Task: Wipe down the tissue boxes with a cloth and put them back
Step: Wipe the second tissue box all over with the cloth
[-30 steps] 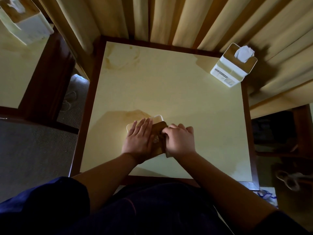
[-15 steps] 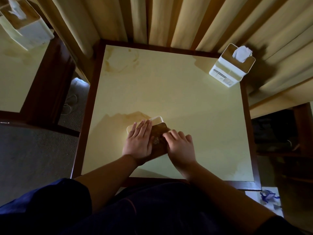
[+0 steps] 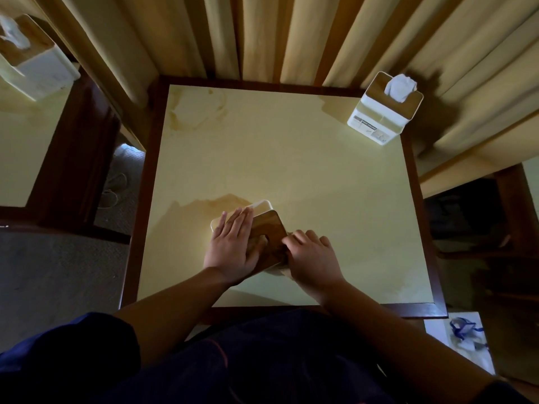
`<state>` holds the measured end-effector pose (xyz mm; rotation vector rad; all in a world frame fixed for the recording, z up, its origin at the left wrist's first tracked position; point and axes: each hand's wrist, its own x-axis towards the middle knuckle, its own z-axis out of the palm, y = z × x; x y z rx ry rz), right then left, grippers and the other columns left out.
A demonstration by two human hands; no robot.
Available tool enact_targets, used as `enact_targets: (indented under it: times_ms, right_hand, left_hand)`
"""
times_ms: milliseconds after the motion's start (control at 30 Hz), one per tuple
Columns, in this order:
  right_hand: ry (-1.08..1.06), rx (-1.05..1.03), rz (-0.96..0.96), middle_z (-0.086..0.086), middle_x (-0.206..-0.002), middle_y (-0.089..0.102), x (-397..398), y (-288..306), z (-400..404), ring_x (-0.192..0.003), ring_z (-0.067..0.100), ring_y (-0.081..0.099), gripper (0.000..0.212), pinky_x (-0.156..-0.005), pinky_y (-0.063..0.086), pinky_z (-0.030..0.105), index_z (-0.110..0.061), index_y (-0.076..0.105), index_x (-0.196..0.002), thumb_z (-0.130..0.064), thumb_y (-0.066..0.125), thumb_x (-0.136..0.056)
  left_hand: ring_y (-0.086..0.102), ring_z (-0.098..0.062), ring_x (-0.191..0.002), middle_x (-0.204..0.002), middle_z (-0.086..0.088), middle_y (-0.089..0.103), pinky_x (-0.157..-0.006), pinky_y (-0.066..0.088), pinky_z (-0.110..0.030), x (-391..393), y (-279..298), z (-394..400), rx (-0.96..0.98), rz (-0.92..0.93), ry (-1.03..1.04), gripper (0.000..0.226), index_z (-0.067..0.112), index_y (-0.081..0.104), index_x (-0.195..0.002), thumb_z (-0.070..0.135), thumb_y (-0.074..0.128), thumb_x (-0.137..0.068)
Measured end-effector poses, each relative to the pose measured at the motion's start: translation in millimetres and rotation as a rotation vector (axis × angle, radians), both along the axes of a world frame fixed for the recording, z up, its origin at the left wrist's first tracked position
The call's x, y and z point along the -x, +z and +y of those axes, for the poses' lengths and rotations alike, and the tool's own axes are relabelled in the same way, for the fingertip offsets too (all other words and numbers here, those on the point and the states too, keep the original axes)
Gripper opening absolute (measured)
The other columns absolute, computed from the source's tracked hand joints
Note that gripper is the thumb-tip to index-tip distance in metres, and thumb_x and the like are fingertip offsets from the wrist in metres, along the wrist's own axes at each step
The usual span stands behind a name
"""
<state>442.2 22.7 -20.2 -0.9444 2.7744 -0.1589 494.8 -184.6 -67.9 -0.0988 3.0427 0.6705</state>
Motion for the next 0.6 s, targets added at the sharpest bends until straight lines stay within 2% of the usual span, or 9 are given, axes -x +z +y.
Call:
enact_targets:
  times_ms: [100,200,267,400,500,600]
  right_hand:
    - [0.015,0.084,-0.029,0.000,-0.109,0.063,3.8,-0.9,4.8,-0.093,0.028,0.061,0.023,-0.069,0.050,0.038,-0.019,0.069,-0.095,-0.031,0.079,-0.080]
    - [0.049,0.147,-0.171,0.000,-0.116,0.065,8.3,8.1,11.7,-0.100,0.027,0.061,0.023,-0.073,0.052,0.041,-0.019,0.067,-0.107,-0.032,0.056,-0.092]
    - [0.071,0.163,-0.245,0.000,-0.113,0.067,9.0,12.0,18.4,-0.102,0.025,0.061,0.020,-0.076,0.052,0.040,-0.019,0.065,-0.116,-0.024,0.055,-0.099]
    - [0.074,0.226,-0.239,-0.002,-0.107,0.069,9.5,15.7,31.2,-0.096,0.021,0.064,0.016,-0.071,0.051,0.035,-0.023,0.067,-0.115,-0.021,0.058,-0.103]
    - [0.087,0.203,-0.202,-0.005,-0.105,0.068,14.1,18.3,34.7,-0.093,0.019,0.064,0.012,-0.068,0.046,0.030,-0.025,0.066,-0.113,-0.023,0.060,-0.103]
    - [0.105,0.165,-0.176,-0.007,-0.109,0.068,19.7,21.5,33.3,-0.098,0.017,0.064,0.016,-0.073,0.051,0.033,-0.027,0.068,-0.116,-0.025,0.060,-0.102]
  left_hand:
    - [0.016,-0.020,-0.159,-0.168,-0.008,0.030,-0.130,-0.005,-0.040,-2.6,2.9,-4.8,-0.008,-0.014,-0.065,0.097,0.009,0.021,-0.164,0.073,0.038,-0.094]
    - [0.007,-0.019,-0.160,-0.172,-0.007,0.017,-0.129,-0.009,-0.041,-2.9,7.8,-9.1,0.035,-0.101,-0.149,0.132,0.009,0.010,-0.165,0.097,0.043,-0.074]
    - [-0.003,-0.018,-0.160,-0.173,-0.006,0.004,-0.128,-0.015,-0.041,-0.5,11.3,-13.2,0.101,-0.180,-0.230,0.148,0.008,0.000,-0.165,0.105,0.045,-0.062]
    - [-0.011,-0.020,-0.158,-0.173,-0.008,-0.004,-0.119,-0.030,-0.035,8.9,22.3,-17.9,0.197,-0.298,-0.365,0.152,0.010,-0.012,-0.163,0.093,0.064,-0.061]
    - [-0.026,-0.021,-0.155,-0.172,-0.002,-0.016,-0.120,-0.028,-0.042,26.5,32.3,-21.0,0.266,-0.362,-0.511,0.154,0.016,-0.015,-0.163,0.082,0.078,-0.059]
    - [-0.039,-0.028,-0.149,-0.164,-0.002,-0.037,-0.119,-0.027,-0.052,46.8,46.1,-21.7,0.434,-0.392,-0.680,0.154,0.032,-0.021,-0.162,0.061,0.091,-0.060]
